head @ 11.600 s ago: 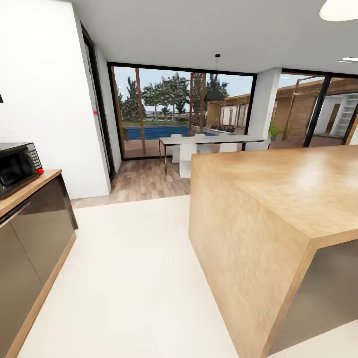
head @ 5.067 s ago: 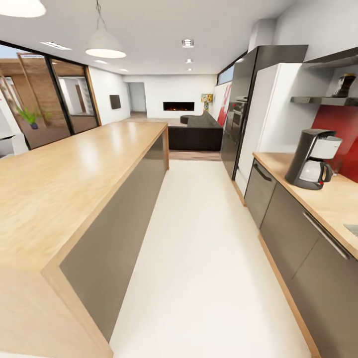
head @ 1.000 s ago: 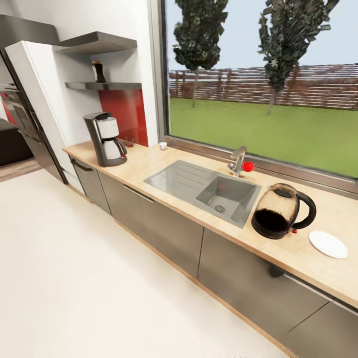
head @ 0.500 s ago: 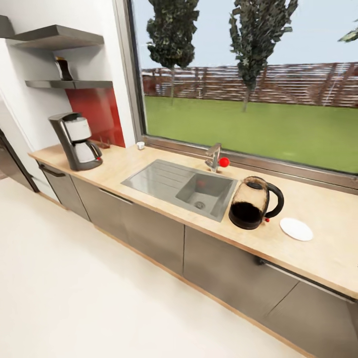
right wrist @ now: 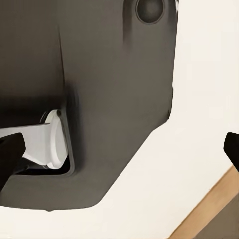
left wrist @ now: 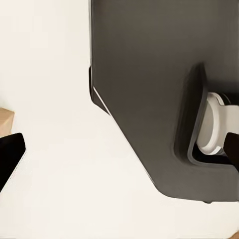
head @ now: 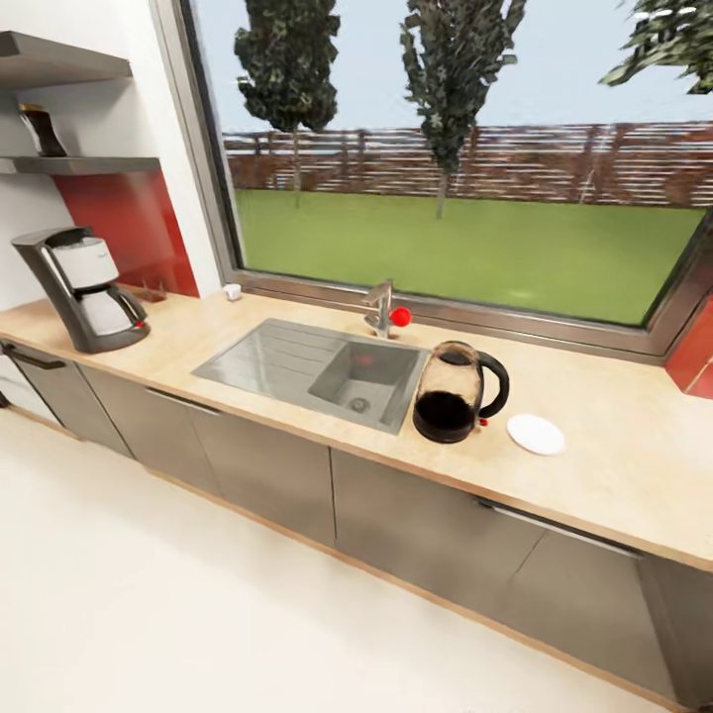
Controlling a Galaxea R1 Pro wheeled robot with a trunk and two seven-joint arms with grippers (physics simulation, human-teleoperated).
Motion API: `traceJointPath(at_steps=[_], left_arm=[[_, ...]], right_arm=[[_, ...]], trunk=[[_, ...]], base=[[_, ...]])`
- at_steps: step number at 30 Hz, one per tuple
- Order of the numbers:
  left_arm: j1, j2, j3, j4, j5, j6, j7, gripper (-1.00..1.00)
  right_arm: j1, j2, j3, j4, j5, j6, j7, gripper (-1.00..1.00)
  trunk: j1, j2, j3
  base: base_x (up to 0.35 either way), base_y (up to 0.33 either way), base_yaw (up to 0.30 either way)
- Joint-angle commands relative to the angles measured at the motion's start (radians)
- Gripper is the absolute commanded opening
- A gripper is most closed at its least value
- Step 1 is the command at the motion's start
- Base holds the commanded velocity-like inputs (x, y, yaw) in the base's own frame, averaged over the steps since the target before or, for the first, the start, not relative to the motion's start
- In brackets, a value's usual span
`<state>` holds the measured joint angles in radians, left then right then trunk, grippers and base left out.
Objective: Set up a coffee station on the kitchen countertop: keep the coffee maker on the countertop, move the bottle of coffee from the kitchen shelf to the counter next to the coffee maker, place a paper coffee filter on top of the coffee maker, put the saucer next to the coffee maker with the coffee cup on the saucer, and place the electric kettle next to the coffee maker.
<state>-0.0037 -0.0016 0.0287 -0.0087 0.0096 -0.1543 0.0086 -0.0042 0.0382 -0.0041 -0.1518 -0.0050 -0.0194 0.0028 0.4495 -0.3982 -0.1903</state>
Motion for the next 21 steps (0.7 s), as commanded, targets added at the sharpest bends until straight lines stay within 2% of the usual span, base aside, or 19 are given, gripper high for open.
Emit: traceJointPath(at_steps=[1,21], left_arm=[[0.000,0.000,0.003,0.001,0.001,-0.003,0.001,1.00],[0.001,-0.001,-0.006,0.001,-0.006,-0.001,-0.002,1.00]], right_arm=[[0.000,0.000,-0.001,0.000,-0.001,-0.002,0.000,1.00],[0.000,0.000,-0.002,-0.003,-0.001,-0.002,0.000,1.00]], trunk=[[0.000,-0.002,-0.002],[0.000,-0.002,-0.013]], base=[[0.000,0.000,-0.280],[0.000,0.000,-0.280]])
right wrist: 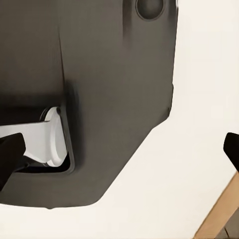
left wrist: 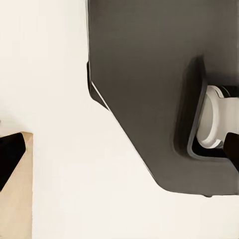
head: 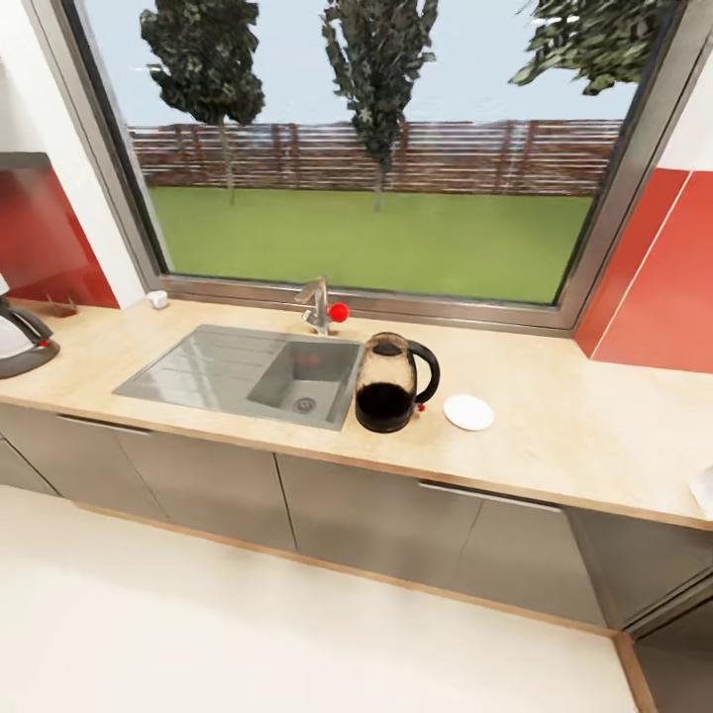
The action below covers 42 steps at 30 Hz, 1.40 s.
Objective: Set up a coffee station on the kitchen countertop: keep the coffee maker on the countertop, move the bottle of coffee from the kitchen shelf to the counter next to the coffee maker, place a paper coffee filter on top of the coffee maker, put the saucer next to the coffee maker with the coffee cup on the saucer, and place the electric kettle next to the coffee maker.
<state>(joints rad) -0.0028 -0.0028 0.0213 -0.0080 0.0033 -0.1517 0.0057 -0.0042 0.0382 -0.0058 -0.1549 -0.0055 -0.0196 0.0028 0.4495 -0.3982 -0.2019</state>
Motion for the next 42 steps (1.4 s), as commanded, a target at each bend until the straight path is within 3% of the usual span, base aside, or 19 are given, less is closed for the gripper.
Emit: traceJointPath(at_steps=[1,42], left_arm=[[0.000,-0.001,0.001,0.000,0.000,-0.003,0.000,1.00],[0.007,-0.003,-0.001,0.000,0.000,-0.006,0.002,1.00]], right_arm=[[0.000,0.000,-0.001,0.000,-0.001,-0.002,0.000,1.00],[0.000,0.000,0.000,-0.001,-0.001,-0.005,0.002,1.00]], trunk=[[0.000,-0.002,-0.002],[0.000,-0.002,0.022]], base=[[0.000,0.000,-0.281],[0.023,-0.011,-0.289]])
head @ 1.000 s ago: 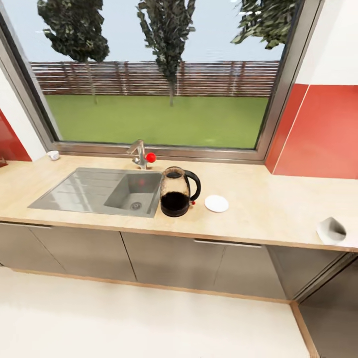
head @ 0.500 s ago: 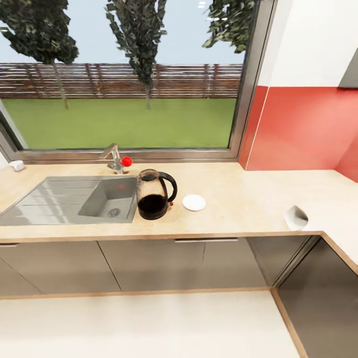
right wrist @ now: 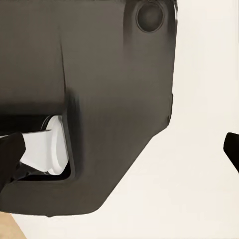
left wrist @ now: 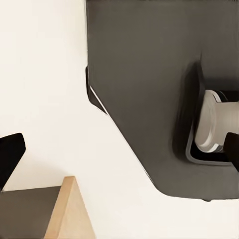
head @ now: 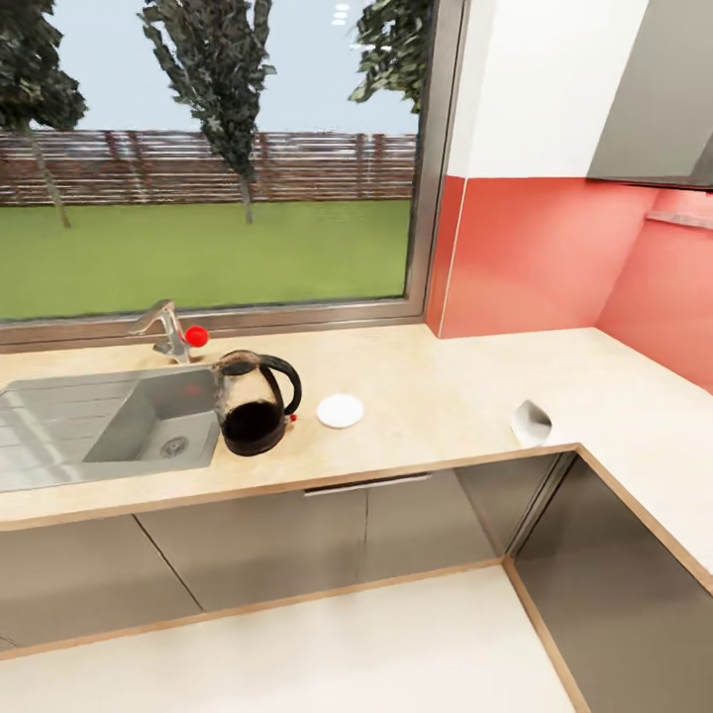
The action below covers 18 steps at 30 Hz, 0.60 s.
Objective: Set up a coffee station on the kitchen countertop: keep the coffee maker on the countertop, move the bottle of coffee from the kitchen shelf to the counter next to the coffee maker, place a paper coffee filter on top of the coffee maker, put the saucer next to the coffee maker with the coffee cup on the saucer, and place the electric kettle next to the coffee maker.
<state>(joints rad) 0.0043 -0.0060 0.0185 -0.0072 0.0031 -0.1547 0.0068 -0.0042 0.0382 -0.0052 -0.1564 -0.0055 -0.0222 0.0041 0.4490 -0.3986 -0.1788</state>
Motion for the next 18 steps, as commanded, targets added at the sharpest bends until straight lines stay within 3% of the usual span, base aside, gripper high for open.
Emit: traceJointPath(at_steps=[1,9,18], left_arm=[[0.000,0.000,0.003,-0.001,0.001,-0.003,0.001,1.00],[0.001,0.000,0.012,-0.001,0.006,-0.004,0.002,1.00],[0.002,0.000,0.010,0.000,0.003,-0.003,0.000,1.00]], right_arm=[[0.000,0.000,0.000,0.001,-0.001,-0.002,0.000,1.00],[0.000,-0.001,-0.001,0.000,-0.001,-0.003,-0.001,1.00],[0.000,-0.003,-0.002,0.000,-0.001,-0.004,-0.001,1.00]], trunk=[[0.001,-0.001,-0.001],[0.001,-0.001,0.006],[0.001,-0.001,0.013]], base=[[0.227,-0.167,-0.284],[0.044,-0.196,-0.284],[-0.005,-0.024,-0.283]])
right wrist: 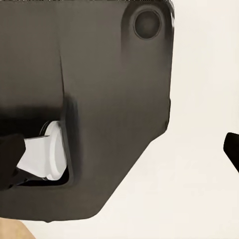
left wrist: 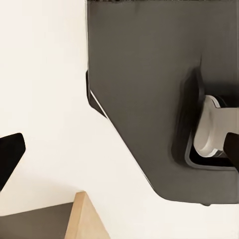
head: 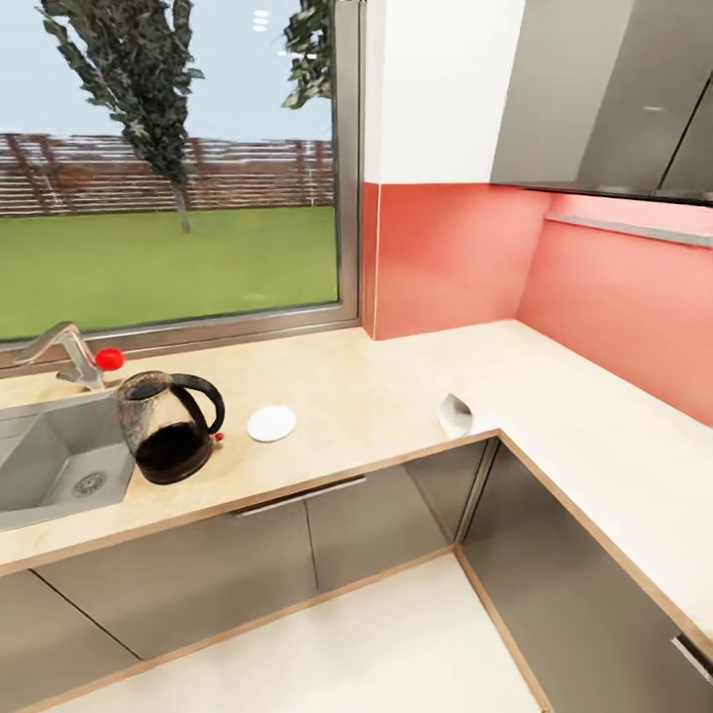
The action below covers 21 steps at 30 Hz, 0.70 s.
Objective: Set up a coffee station on the kitchen countertop: keep the coffee maker on the countertop, move the bottle of coffee from the kitchen shelf to the counter next to the coffee maker, place a paper coffee filter on top of the coffee maker, put the saucer next to the coffee maker with the coffee cup on the saucer, and place the electric kettle next to the coffee maker.
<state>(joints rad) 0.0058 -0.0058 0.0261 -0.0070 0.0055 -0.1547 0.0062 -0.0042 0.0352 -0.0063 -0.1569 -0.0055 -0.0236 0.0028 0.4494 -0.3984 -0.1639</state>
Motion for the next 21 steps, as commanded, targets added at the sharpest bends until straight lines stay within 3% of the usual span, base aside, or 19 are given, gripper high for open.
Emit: traceJointPath(at_steps=[1,21], left_arm=[[0.000,0.000,0.002,-0.001,0.000,-0.003,0.000,1.00],[0.000,-0.002,-0.001,-0.001,-0.004,-0.007,0.001,1.00]], right_arm=[[0.000,0.000,-0.001,0.000,-0.001,-0.002,0.000,1.00],[0.000,0.003,0.003,-0.001,0.000,-0.041,0.000,1.00]], trunk=[[0.001,-0.002,-0.001],[0.001,-0.002,0.016]], base=[[0.000,-0.002,-0.283],[0.000,0.000,-0.275]])
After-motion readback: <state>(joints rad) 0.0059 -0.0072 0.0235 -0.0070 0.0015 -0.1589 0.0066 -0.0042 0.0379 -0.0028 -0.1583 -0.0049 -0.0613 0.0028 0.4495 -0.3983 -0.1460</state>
